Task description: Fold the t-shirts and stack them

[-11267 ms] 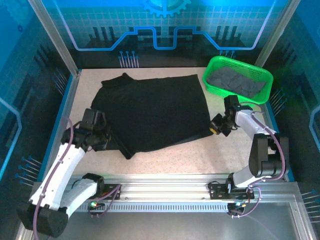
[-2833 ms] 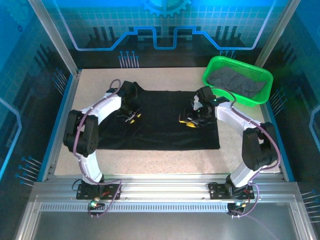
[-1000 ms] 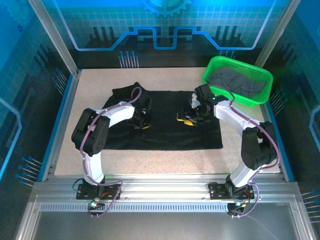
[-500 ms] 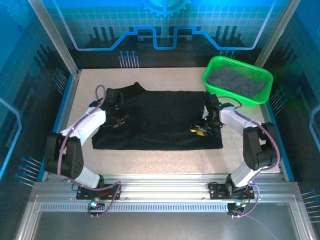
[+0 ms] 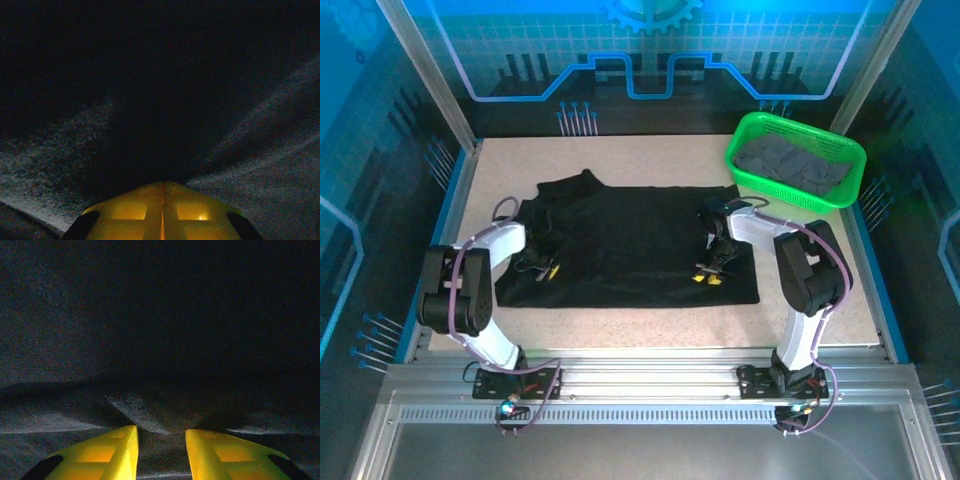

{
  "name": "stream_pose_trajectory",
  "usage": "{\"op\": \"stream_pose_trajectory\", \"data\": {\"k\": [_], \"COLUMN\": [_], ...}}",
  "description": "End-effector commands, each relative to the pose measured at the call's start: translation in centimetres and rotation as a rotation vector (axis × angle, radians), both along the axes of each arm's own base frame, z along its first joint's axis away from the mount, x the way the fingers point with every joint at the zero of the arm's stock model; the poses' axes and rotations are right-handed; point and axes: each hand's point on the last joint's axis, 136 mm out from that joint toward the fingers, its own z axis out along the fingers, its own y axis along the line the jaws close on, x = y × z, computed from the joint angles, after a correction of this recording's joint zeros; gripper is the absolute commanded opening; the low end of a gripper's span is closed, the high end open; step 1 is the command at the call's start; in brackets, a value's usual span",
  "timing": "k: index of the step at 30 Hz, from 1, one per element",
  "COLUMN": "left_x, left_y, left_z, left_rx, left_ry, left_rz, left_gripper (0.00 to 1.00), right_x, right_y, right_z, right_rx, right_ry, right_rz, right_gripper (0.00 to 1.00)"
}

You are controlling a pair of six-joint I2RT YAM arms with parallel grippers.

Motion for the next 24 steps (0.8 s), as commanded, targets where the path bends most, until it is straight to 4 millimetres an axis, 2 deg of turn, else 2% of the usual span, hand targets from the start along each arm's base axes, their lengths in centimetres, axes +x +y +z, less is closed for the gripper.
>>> {"op": "stream_pose_trajectory", "data": {"k": [1,7,11,13,16,18,20,23,24], "left_x": [-5.7,-7.4,-6.9,-5.3,-1.3,2.1,5.7,10.8,12.2], "left_y": [2.7,4.7,5.2,5.3,5.6,5.9,6.1,7.5,8.0], "left_z": [-1.0,-0.3,0.2,1.3,4.7,7.4,9.3,11.1,10.9], "left_rx": [0.066,0.096,0.098,0.099,0.122,0.136,0.134,0.142,0.136], "left_ry": [0.168,0.168,0.149,0.085,-0.059,-0.160,-0.243,-0.287,-0.289], "left_rz": [0.065,0.105,0.107,0.097,0.084,0.077,0.055,0.032,0.026], "left_gripper": [0.09,0.09,0.10,0.13,0.22,0.28,0.35,0.45,0.48], "right_x": [-4.5,-7.2,-7.4,-6.3,-3.0,0.1,3.0,6.9,8.3], "right_y": [-0.8,1.6,2.7,3.0,3.8,4.3,4.5,4.0,3.7], "right_z": [-1.7,-1.9,-1.6,-0.3,3.2,6.5,9.0,11.2,11.8], "right_rx": [-0.102,-0.060,-0.037,-0.023,0.050,0.126,0.194,0.249,0.260], "right_ry": [0.138,0.171,0.153,0.093,-0.092,-0.250,-0.354,-0.417,-0.430], "right_rz": [0.026,0.041,0.036,0.032,0.034,0.039,0.033,0.014,0.006], "right_gripper": [0.35,0.35,0.36,0.36,0.42,0.47,0.50,0.50,0.50]}}
